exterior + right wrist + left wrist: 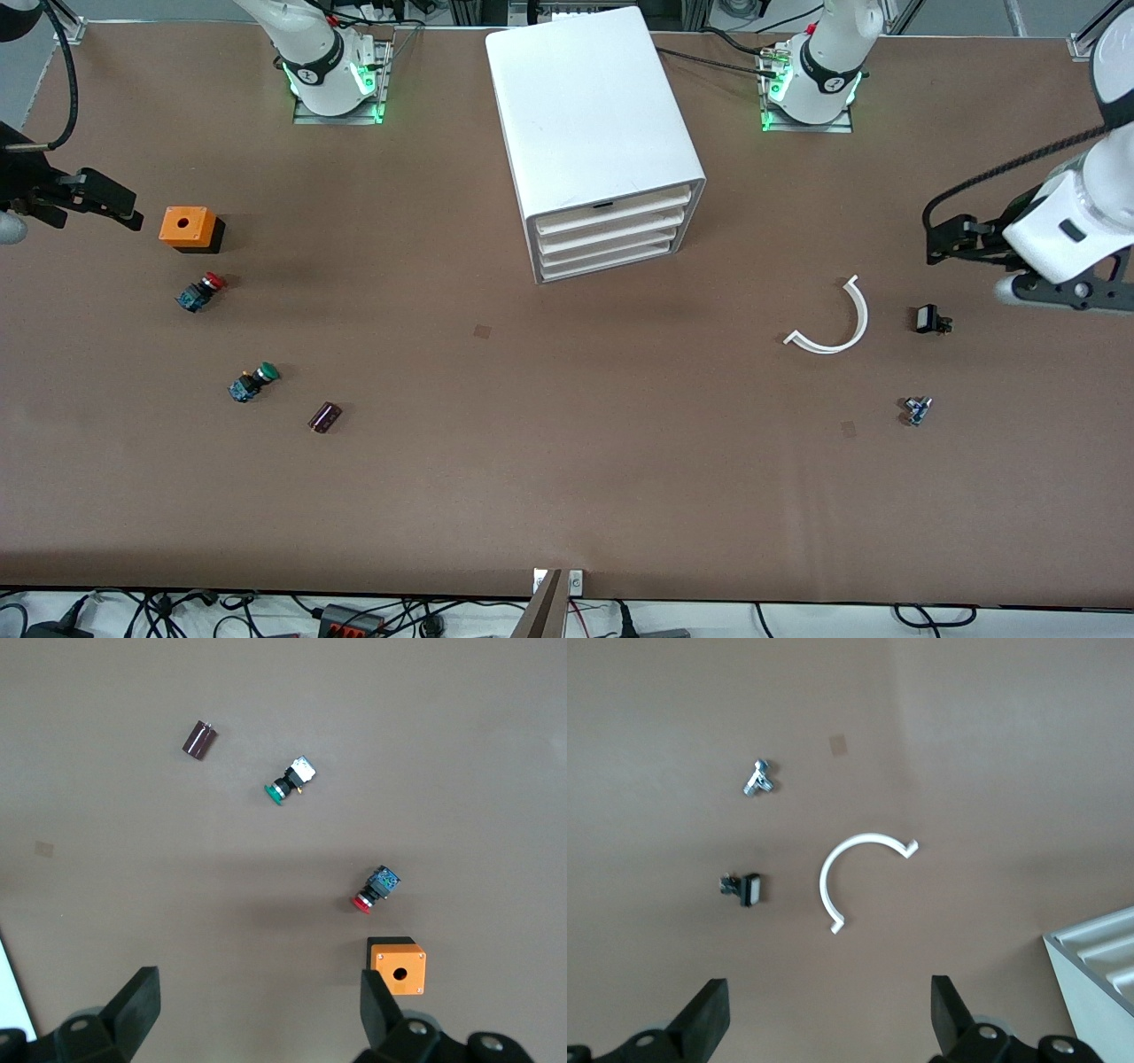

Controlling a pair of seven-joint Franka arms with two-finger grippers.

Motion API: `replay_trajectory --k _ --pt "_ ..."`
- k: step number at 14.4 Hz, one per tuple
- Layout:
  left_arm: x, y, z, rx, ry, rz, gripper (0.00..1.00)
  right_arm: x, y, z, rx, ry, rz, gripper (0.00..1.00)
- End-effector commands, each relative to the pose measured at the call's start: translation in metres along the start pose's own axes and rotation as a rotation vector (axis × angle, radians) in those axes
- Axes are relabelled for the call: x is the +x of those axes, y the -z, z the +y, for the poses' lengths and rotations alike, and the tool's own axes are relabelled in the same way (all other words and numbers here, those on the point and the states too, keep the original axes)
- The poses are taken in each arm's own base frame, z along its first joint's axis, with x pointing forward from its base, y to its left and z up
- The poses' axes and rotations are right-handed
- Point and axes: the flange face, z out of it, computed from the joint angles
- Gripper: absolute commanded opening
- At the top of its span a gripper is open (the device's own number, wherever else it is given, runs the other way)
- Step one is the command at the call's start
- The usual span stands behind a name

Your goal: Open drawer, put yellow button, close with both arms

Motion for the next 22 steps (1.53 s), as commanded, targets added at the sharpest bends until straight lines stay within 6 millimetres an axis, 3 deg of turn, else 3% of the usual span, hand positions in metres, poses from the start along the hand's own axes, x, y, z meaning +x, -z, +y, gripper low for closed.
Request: replay_trajectory --k 1,7,22 --pt "-0.035 -0.013 -0.011 -0.086 0.021 0.065 1.00 -0.006 0.004 -0.002 -0.008 0.003 0.001 1.00" --pt "-0.036 0.002 -0.009 -0.066 0.017 0.112 1.00 -0.007 0.005 -0.003 -0.010 0.006 0.003 1.00" --pt "-0.034 0.004 -0.002 -0.018 -0.002 0.092 1.00 -0.005 0.005 -0.003 -0.016 0.014 0.002 1.00"
